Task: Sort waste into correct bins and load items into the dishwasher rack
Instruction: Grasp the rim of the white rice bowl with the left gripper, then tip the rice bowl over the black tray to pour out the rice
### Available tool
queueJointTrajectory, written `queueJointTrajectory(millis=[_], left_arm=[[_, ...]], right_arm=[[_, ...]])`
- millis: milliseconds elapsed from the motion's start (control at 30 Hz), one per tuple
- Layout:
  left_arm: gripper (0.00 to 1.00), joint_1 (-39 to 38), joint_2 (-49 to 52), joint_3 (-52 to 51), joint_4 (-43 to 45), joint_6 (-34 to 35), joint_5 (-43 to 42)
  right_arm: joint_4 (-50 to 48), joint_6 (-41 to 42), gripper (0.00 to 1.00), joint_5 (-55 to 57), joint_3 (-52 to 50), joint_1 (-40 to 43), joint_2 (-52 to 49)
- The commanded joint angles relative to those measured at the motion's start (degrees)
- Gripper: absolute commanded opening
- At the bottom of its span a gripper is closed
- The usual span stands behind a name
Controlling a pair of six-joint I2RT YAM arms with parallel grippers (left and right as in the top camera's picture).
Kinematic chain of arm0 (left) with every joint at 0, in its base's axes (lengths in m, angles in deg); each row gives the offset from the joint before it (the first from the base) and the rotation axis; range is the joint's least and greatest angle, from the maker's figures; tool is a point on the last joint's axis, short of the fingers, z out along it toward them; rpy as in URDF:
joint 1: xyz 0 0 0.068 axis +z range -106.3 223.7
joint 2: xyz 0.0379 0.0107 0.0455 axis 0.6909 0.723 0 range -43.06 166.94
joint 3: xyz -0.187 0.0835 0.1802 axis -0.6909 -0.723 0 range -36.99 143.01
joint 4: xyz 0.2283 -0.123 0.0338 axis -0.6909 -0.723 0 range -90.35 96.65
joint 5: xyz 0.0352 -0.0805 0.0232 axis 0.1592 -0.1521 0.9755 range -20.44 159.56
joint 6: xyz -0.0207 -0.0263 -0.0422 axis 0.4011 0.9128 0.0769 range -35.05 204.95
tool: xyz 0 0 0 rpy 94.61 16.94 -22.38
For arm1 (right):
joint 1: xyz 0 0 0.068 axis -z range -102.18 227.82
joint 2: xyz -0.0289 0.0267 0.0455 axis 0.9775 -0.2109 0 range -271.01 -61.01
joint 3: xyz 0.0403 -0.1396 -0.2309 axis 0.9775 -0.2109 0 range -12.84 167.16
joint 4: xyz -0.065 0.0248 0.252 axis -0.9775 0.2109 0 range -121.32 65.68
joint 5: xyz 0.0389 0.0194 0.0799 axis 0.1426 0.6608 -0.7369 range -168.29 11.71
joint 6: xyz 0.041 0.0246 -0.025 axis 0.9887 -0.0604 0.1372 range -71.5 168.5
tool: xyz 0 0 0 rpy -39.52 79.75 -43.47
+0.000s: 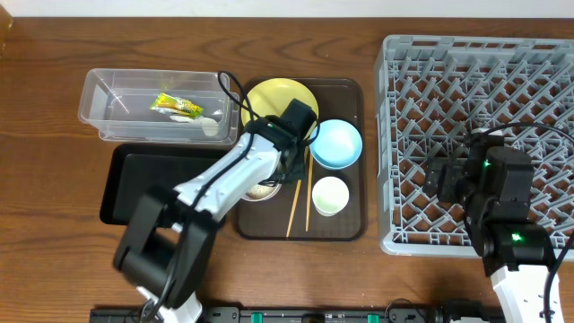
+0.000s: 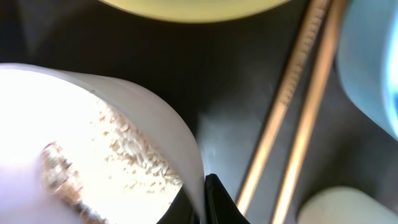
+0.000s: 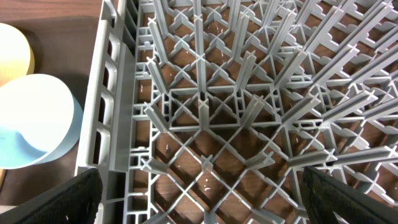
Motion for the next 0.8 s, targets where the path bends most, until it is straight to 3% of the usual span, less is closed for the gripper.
queueJointTrajectory(millis=[0,133,300,767], left_arm=[[0.06,0.5,-6.4,-0.3,-1.5,-2.1,-0.5],[0.06,2.4,-12.3,-0.3,-1.8,-9.5,-4.4],[0.06,9.5,-15.1,-0.3,-4.4,-11.9,-11.0],[0.06,40.8,-13.6,-7.0,-5.2,-31.7,-55.4]], right_arm=[[0.0,-0.5,0.99,-0.3,1.1,-0.5,0.0],[0.0,-0.5,0.99,-0.3,1.1,-0.5,0.0],[0.3,-0.5,0.99,-0.3,1.1,-0.5,0.0],[0.3,-0.5,0.99,-0.2,1.1,-0.5,0.0]])
